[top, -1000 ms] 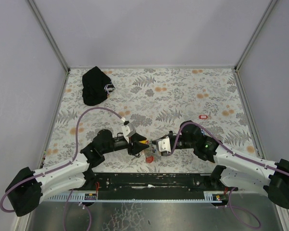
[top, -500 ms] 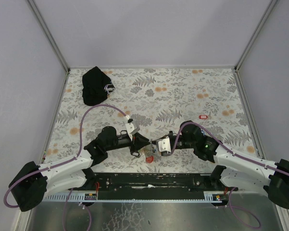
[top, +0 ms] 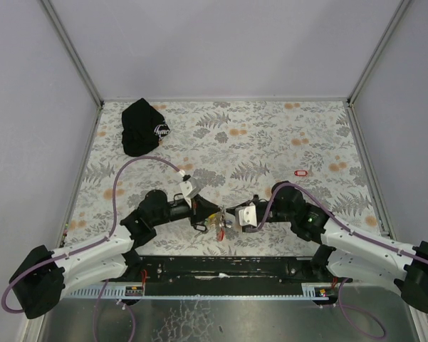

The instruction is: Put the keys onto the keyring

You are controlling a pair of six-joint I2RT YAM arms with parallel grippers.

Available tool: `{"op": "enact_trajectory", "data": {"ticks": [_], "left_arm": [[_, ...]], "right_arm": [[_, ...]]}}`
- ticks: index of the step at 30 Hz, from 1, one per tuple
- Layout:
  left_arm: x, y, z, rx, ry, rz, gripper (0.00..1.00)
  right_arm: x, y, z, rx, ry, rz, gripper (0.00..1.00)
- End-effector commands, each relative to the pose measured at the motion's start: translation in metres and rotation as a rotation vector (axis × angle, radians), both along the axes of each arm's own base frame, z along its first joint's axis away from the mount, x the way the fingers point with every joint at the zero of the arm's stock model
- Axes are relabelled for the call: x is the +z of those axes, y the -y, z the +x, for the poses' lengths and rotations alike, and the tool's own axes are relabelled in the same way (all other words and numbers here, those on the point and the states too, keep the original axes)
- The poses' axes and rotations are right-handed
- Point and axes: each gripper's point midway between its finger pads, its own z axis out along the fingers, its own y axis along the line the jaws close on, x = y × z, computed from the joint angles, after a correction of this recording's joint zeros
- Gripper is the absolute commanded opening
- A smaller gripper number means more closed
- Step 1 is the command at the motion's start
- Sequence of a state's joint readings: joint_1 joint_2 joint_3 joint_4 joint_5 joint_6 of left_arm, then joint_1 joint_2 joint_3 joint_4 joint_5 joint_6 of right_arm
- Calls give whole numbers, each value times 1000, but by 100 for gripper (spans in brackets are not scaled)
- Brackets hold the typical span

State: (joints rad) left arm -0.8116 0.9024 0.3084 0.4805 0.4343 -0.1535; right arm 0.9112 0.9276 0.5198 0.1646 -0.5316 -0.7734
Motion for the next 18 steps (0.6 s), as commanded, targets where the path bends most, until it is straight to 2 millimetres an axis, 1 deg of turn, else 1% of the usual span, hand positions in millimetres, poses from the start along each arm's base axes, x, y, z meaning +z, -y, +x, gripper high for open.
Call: {"op": "enact_trajectory", "data": {"ticks": [1,4,7,10,11,13,15,18], "left_arm": [[9,-8,18,142,-49,-93,0],[18,-7,21,168,-75,-169,0],[23,-3,21,157,-77,-197,0],[18,-1,21,143,-70,-167,0],[17,-1,21,139,-66,-156,0],[15,-2,19,133,-56,-139,0],[14,-3,19,133,-48,-123,0],[12,-3,19,128,-46,-94,0]], "right_arm": [[7,-2,-5,-12,-12,56,0],[1,-5,-9,-6,-34,65,0],[-2,-8,-13,2,-48,71,0],[1,-6,-6,-44,-42,82,0],[5,-4,-1,-72,-27,89,3],[12,3,7,-124,18,101,15],[19,7,13,-149,67,113,20],[25,3,13,-125,100,114,27]]}}
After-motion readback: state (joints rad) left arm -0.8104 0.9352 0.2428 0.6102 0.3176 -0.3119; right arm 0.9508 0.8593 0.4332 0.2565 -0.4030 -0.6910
